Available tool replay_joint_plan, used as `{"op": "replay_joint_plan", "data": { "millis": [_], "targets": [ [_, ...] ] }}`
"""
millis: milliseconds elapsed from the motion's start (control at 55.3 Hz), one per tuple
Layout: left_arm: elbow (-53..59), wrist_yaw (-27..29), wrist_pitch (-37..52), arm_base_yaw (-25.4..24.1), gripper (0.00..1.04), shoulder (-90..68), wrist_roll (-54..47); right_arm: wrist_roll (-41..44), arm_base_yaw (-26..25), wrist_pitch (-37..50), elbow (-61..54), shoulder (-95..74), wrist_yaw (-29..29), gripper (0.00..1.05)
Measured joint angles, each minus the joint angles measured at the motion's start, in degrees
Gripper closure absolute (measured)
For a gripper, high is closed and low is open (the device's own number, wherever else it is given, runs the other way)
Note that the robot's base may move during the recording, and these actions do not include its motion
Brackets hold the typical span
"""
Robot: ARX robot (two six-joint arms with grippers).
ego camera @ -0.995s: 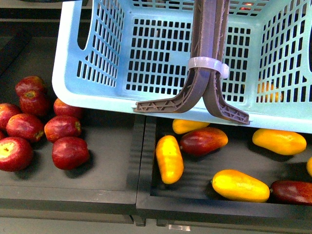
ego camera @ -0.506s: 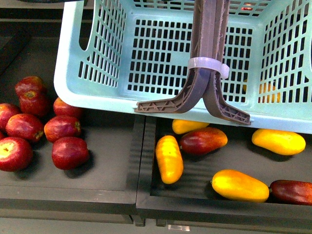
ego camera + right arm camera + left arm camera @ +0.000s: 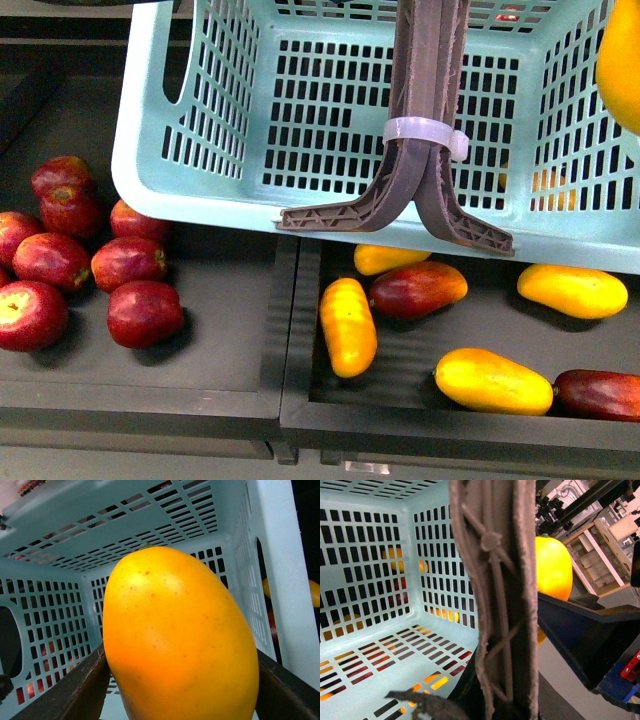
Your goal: Pick mango and avocado into basket
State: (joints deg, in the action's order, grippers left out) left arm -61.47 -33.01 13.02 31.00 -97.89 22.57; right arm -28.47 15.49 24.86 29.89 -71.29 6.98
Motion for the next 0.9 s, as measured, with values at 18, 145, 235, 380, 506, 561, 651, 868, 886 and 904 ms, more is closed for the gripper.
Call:
{"op": "replay_joint_plan", "data": {
  "millis": [18,145,235,380,506,561,651,868,886,904],
  "targets": [
    [0.00,0.02,0.00,0.00,0.98,0.00,0.00,0.24,0.20,0.37,-0.07,-0.31,0.48,0.28],
    [0.04,-0.07,-0.02,0.02,0.98,0.00,-0.24,4.85,0.33,4.92,-0.94,-0.22,5.42,0.07],
    [0.04,0.50,-0.07,0.02,0.98,-0.02,-0.07,8.35,0.04,6.80,-1.84,1.88,7.10,0.09],
    [0.15,0.61,-0.07,-0.07,0.98,-0.33,-0.15,12.48,-1.68,5.33,-3.89,10.16,7.34,0.09],
    [0.15,0.50,-0.07,-0.09,0.98,-0.33,-0.20,17.84,-3.30,3.80,-7.08,20.83,9.01,0.09],
    [0.15,0.39,-0.09,-0.07,0.98,-0.37,-0.15,20.28,-3.78,1.68,-8.92,26.08,9.77,0.09],
    [0.15,0.24,-0.09,-0.07,0.98,-0.37,-0.15,23.87,-3.78,-2.91,-11.76,33.16,11.23,0.09],
    [0.15,0.00,-0.09,0.07,0.98,-0.39,-0.13,26.53,-3.78,-3.52,-12.48,35.34,11.43,0.09],
    [0.17,0.02,-0.09,0.04,0.98,-0.39,-0.13,26.60,-3.78,-3.52,-12.48,35.36,11.43,0.09],
    [0.17,0.04,-0.09,0.00,0.98,-0.39,-0.13,26.62,-3.78,-3.52,-12.48,35.39,11.43,0.09]
  ]
}}
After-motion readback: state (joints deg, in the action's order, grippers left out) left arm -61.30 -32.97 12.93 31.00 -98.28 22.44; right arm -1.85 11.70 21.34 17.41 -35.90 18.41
